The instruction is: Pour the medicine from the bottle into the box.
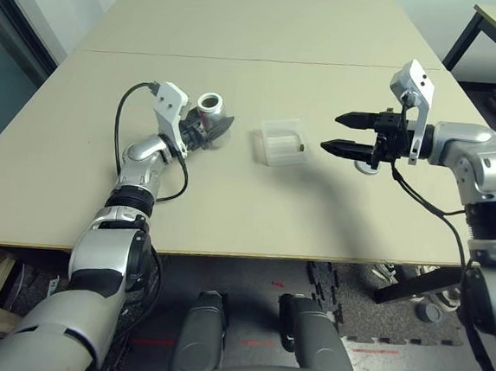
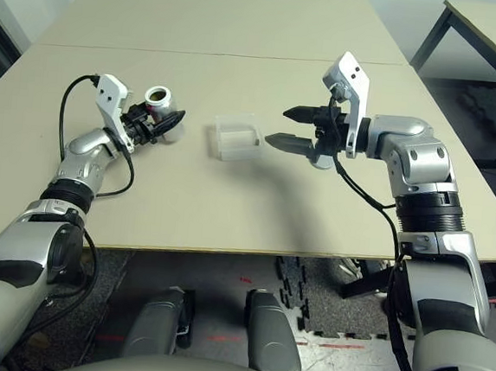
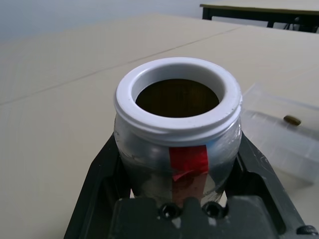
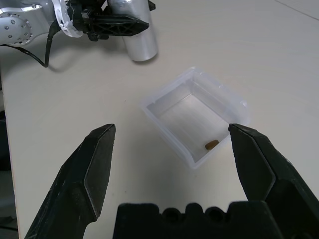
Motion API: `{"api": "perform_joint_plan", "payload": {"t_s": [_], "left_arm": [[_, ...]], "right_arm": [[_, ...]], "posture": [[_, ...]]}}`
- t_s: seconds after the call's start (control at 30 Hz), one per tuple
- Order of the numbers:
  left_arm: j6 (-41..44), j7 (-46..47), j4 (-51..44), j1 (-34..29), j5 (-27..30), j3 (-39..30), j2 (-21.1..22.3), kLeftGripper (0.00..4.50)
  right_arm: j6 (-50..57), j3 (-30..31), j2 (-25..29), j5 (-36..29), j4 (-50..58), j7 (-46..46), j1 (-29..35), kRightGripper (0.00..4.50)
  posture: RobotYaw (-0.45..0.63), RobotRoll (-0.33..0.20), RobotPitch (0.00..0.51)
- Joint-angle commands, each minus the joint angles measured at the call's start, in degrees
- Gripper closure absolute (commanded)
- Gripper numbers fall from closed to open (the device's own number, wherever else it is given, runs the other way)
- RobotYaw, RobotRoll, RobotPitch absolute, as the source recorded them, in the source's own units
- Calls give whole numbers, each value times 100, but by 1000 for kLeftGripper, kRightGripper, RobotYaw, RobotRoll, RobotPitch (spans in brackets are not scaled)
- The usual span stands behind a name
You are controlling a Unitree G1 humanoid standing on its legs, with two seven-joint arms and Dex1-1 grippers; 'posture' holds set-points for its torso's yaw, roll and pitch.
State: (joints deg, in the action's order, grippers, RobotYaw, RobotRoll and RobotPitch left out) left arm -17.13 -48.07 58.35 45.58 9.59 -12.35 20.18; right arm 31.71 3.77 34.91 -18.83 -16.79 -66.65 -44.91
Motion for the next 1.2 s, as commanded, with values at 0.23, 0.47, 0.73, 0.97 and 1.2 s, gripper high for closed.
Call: {"api": "perform_joint_plan", "payload": {"t_s": [0.23,0.47,0.73,0.97,1.2], "left_arm": [[-17,306,-190,-370,92,-15,40,1855],[59,510,-44,-350,93,-8,3,1855],[168,447,-39,-349,148,-14,-9,487],[272,407,-189,-444,239,-49,61,41],[406,328,-580,-748,342,-40,102,41]], "right_arm": [[-13,41,-15,21,75,10,-13,0],[11,44,-10,12,79,-9,-25,0],[52,12,14,-9,143,13,10,0],[63,4,-8,-25,161,35,32,0],[42,9,-39,-30,137,38,30,0]], "posture": [[-89,0,109],[-98,0,110],[-103,0,113],[-94,0,116],[-85,0,113]]}}
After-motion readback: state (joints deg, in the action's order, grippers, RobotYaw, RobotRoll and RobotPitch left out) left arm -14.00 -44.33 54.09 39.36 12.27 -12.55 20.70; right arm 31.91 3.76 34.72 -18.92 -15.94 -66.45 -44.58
